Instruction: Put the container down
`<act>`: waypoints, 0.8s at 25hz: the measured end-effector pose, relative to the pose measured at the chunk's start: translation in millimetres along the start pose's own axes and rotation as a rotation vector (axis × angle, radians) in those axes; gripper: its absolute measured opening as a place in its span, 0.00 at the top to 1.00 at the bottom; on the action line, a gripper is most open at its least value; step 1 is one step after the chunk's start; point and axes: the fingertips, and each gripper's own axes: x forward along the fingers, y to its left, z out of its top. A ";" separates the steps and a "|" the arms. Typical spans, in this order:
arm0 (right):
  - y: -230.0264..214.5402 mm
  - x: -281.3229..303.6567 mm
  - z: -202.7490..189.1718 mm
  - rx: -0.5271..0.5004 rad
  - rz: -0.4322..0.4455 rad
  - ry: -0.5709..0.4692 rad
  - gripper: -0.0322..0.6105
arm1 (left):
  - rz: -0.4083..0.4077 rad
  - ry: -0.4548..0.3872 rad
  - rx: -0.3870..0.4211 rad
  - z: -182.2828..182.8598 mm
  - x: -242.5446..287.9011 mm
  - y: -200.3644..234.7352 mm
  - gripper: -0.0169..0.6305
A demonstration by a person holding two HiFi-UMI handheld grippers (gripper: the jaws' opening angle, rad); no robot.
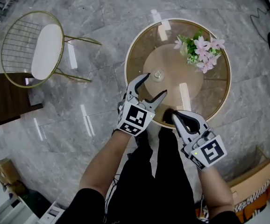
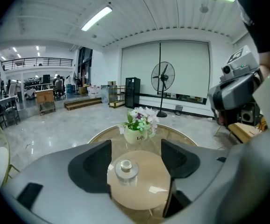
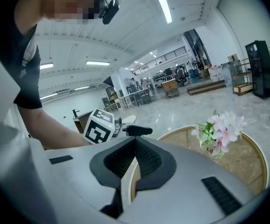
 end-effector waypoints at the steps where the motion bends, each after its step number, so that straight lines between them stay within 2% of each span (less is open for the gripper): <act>1: 12.7 -5.0 13.2 -0.011 -0.005 -0.008 0.93 | -0.003 0.002 0.004 9.6 -16.3 -4.4 0.45; 3: 39.2 -16.6 39.5 -0.033 -0.016 -0.024 0.93 | -0.005 -0.013 -0.014 33.2 -50.0 -9.7 0.46; 8: 110.6 -49.3 92.2 -0.074 -0.040 -0.049 0.93 | 0.003 -0.085 -0.123 88.3 -138.5 -10.2 0.58; 9: 123.0 -55.8 100.8 -0.081 -0.049 -0.053 0.93 | 0.007 -0.095 -0.123 97.7 -154.9 -10.3 0.62; 12: 157.6 -72.7 125.0 -0.102 -0.072 -0.058 0.93 | 0.020 -0.121 -0.101 124.9 -200.0 -11.2 0.84; 13: 170.1 -77.4 131.5 -0.109 -0.075 -0.058 0.93 | 0.023 -0.124 -0.101 130.8 -213.8 -12.3 0.88; 17: 218.4 -94.9 157.9 -0.134 -0.078 -0.073 0.93 | 0.007 -0.122 -0.132 144.9 -260.7 -22.6 0.95; 20: 244.4 -110.7 179.1 -0.125 -0.089 -0.109 0.93 | -0.022 -0.113 -0.066 160.1 -292.7 -42.2 0.95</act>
